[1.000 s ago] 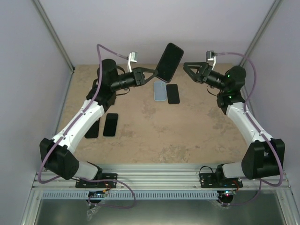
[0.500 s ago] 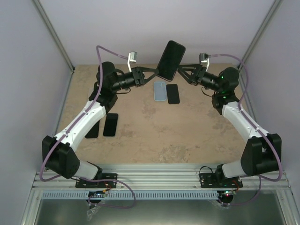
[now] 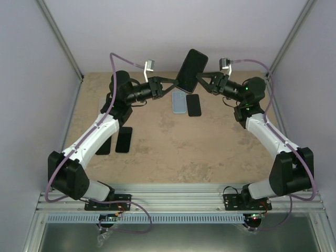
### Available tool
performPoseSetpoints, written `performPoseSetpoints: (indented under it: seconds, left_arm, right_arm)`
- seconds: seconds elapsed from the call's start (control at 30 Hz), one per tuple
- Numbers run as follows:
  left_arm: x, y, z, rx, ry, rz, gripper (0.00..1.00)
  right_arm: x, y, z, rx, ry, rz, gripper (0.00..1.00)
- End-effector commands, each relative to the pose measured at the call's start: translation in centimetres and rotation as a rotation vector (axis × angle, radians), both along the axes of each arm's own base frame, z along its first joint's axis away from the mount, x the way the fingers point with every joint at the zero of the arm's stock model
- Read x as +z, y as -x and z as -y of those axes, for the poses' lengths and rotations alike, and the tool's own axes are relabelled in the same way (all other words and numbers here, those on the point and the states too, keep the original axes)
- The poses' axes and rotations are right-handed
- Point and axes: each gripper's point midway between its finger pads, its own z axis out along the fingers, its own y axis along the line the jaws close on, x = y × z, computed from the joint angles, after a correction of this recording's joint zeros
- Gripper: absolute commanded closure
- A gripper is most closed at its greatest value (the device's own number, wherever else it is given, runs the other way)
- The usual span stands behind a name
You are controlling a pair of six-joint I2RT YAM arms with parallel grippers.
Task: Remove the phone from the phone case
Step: Adjust the phone.
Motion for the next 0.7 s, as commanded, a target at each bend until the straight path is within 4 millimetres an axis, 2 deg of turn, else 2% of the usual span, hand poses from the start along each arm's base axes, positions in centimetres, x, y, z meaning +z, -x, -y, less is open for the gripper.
performPoseSetpoints:
  seconds: [0.0,0.23,0.43,0.47,0.57,0.67]
  left_arm:
    - [1.3,0.6,0.1,-0.001,0.005,0.099,1.00]
    - [0.4,1.5,0.7,-0.038,-0.049,0.141,1.00]
    - [0.5,2.1,0.8,-0.068,-0.050,0.157,1.00]
    - [0.6,2.3,0.7,-0.071,-0.057,0.172,0.93]
    - [0.7,2.2,0.0,-0.067,-0.076,0.205,0.58]
    - [0.3,2.0,-0.8,-0.087,-0.094,0.236,0.47]
  right_arm:
    - [1.4,0.1,-0.2,0.002,-0.021,0.054,0.67]
    - [0.9,0.0,-0.3,-0.003,-0.008,0.046,0.80]
    - [0.8,0.0,-0.2,-0.006,-0.002,0.052,0.99]
    - [0.9,0.1,-0.1,-0.007,-0.001,0.058,0.99]
    - [1.2,0.3,0.5,-0.013,0.005,0.082,1.00]
    - [1.6,0.6,1.1,-0.013,0.004,0.110,1.00]
